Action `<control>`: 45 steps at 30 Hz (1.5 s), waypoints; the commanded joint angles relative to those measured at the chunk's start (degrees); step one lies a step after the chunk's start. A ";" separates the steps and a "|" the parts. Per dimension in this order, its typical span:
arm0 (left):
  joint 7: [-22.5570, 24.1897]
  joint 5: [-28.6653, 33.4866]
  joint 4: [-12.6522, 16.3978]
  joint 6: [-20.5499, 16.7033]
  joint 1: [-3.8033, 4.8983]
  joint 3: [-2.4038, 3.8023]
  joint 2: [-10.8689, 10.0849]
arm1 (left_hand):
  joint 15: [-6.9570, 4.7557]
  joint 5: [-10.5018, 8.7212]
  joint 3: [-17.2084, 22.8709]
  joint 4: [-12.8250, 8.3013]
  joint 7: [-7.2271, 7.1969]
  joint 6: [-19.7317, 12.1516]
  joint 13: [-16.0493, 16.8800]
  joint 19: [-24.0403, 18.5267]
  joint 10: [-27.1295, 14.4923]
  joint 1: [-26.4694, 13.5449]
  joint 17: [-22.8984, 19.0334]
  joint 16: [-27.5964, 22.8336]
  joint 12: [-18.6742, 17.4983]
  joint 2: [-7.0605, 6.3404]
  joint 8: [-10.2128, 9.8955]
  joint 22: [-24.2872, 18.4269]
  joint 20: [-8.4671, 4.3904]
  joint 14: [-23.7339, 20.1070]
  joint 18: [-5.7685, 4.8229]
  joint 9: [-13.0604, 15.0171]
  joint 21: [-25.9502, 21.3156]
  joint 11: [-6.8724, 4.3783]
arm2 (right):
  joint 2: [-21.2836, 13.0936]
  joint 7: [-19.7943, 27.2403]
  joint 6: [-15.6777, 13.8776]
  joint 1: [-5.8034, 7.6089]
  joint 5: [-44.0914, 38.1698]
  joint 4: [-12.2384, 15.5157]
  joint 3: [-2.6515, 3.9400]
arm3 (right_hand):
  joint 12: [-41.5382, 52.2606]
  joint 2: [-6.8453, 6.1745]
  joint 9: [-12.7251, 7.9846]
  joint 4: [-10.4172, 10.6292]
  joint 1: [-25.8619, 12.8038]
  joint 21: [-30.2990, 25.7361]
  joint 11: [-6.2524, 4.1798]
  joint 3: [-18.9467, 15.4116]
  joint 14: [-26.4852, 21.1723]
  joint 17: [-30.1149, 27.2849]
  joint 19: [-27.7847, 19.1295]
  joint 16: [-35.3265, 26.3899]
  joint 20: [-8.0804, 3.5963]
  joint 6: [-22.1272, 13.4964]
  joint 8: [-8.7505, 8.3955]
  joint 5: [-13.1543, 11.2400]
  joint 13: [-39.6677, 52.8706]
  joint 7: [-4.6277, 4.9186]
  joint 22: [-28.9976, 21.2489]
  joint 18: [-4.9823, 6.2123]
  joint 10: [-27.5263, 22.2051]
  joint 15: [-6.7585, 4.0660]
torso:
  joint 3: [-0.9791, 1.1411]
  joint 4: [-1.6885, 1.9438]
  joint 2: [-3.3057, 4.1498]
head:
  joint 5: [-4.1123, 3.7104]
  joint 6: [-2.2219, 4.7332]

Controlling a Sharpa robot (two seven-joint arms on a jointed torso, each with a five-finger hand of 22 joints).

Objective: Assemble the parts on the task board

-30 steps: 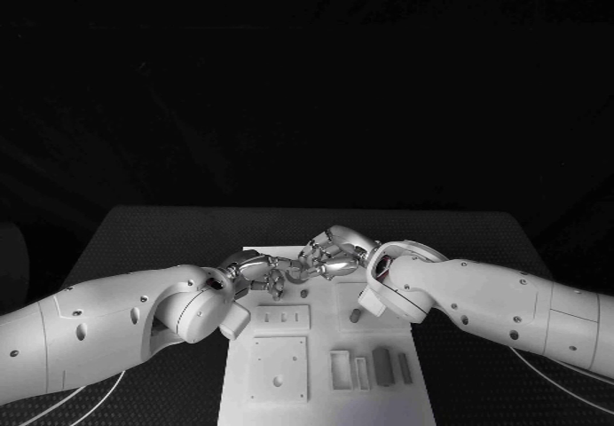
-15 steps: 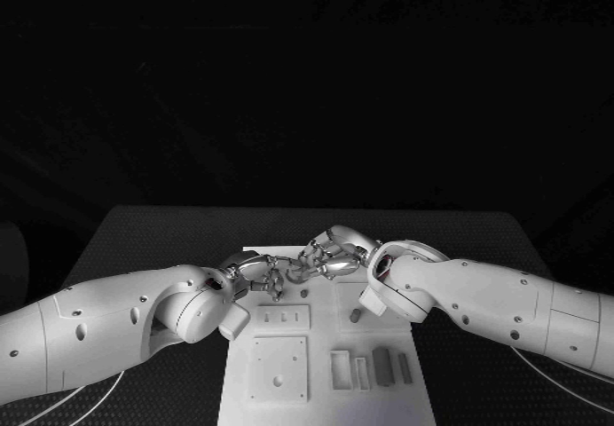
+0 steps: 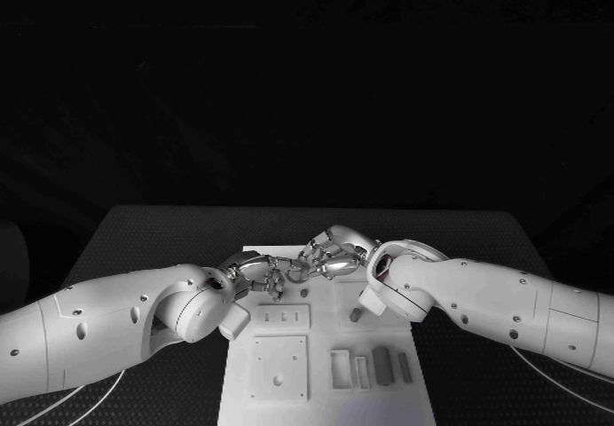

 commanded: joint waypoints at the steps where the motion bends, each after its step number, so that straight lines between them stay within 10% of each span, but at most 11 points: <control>1: 0.23 0.60 0.06 1.61 0.02 0.03 0.12 | -0.27 -0.05 0.01 -0.55 -0.15 0.33 -0.13 -0.14 0.02 0.20 -0.10 0.27 0.33 0.63 0.31 1.07 -5.69 -0.06 -0.44 -0.02 -0.13 -0.33 | 0.07 0.41 1.04 -0.08 -0.54 0.01 0.02 | -0.28 0.56 2.06 -0.01 -0.15 0.20 0.00 0.38 -0.04 0.10 0.45 0.39 -0.02 1.35 0.63 0.14 0.07 0.47 1.15 0.81 0.25 -0.36 | -0.01 0.01 0.00 | 0.01 -0.03; 9: 0.41 1.30 -0.11 1.46 0.01 0.03 0.20 | -0.35 -0.45 0.12 -1.30 -0.26 0.59 -0.32 -0.01 0.20 1.39 -0.24 0.39 0.44 1.86 0.54 1.07 -5.74 0.07 -0.44 -0.10 -0.09 -0.43 | 0.17 0.40 1.27 -0.15 -0.48 -0.04 0.02 | -0.30 0.59 2.07 -0.03 -0.18 0.20 0.00 0.39 -0.05 0.11 0.45 0.38 -0.02 1.35 0.61 0.14 0.09 0.47 1.15 0.81 0.25 -0.37 | -0.01 -0.02 -0.01 | -0.05 -0.09; 23: 0.71 2.75 -0.21 1.57 0.00 0.03 0.18 | -0.64 -0.13 1.59 -4.05 -1.08 2.77 -1.01 0.30 1.00 6.37 -0.64 0.74 0.60 7.75 2.52 1.09 -5.79 0.61 -0.44 0.70 0.02 -1.15 | 0.17 0.27 1.33 -0.17 -0.49 -0.25 0.02 | -0.34 0.63 2.09 -0.10 -0.23 0.21 0.00 0.40 -0.06 0.14 0.43 0.37 -0.02 1.34 0.58 0.15 0.13 0.47 1.14 0.81 0.25 -0.37 | 0.00 -0.01 0.01 | -0.01 -0.14; 32: 0.71 3.25 -0.23 1.53 0.00 0.03 0.15 | -0.65 -1.53 2.88 -4.44 -1.16 2.67 -1.30 0.40 1.15 7.69 -0.85 0.77 0.61 8.22 3.11 1.03 -5.63 0.74 -0.44 1.37 -0.09 -1.23 | 0.06 0.17 2.05 -0.17 0.21 -0.48 0.01 | -0.76 0.44 2.06 -0.10 -0.56 0.01 0.20 0.47 -0.45 0.15 0.11 0.05 0.09 0.81 0.17 0.17 0.18 0.75 1.04 0.81 -0.23 -0.26 | -0.02 -0.06 0.01 | -0.02 -0.25; 36: 0.57 3.10 -0.31 1.07 0.00 0.03 0.14 | -0.66 -1.83 3.05 -4.52 -1.17 2.62 -1.35 0.44 1.18 7.90 -0.88 0.80 0.63 8.32 3.20 1.06 -5.61 0.77 -0.44 1.49 -0.07 -1.25 | 0.00 0.56 2.62 -0.17 1.05 -0.59 0.01 | -3.31 -1.17 1.28 -1.29 -2.30 -1.36 2.10 -2.50 -2.98 -0.40 -3.10 -1.97 1.24 -3.09 -2.45 0.56 -0.43 2.66 1.02 0.47 -3.86 1.48 | 0.01 -0.05 -0.02 | 0.01 -0.26; 41: 0.42 2.14 -0.64 0.63 0.00 0.03 0.16 | -0.67 -2.01 3.13 -4.58 -1.17 2.57 -1.38 0.48 1.20 8.02 -0.90 0.82 0.64 8.30 3.24 1.08 -5.60 0.80 -0.44 1.55 -0.03 -1.25 | -0.47 1.12 1.57 -0.16 2.78 -0.36 0.01 | -10.42 -2.96 -0.95 -2.40 -3.03 -6.63 7.52 -8.75 -11.23 -3.22 -12.00 -7.31 3.85 -12.85 -7.92 3.49 -4.60 7.27 0.64 -1.20 -13.01 6.86 | 0.02 0.03 -0.02 | 0.05 -0.23; 45: 0.51 0.83 -0.99 0.18 0.01 0.03 -0.02 | -0.67 -2.17 3.14 -4.58 -1.18 2.56 -1.42 0.57 1.23 8.06 -0.93 0.83 0.65 8.27 3.29 1.13 -5.61 0.83 -0.44 1.60 0.08 -1.26 | -1.13 2.20 0.46 -0.15 3.94 -0.70 0.01 | -11.02 -3.62 -1.46 -2.20 -3.82 -8.45 8.90 -12.12 -14.23 -4.40 -14.55 -7.95 4.79 -14.84 -8.50 5.75 -6.06 8.05 0.90 -1.66 -14.99 8.33 | 0.01 0.03 -0.03 | 0.38 -0.10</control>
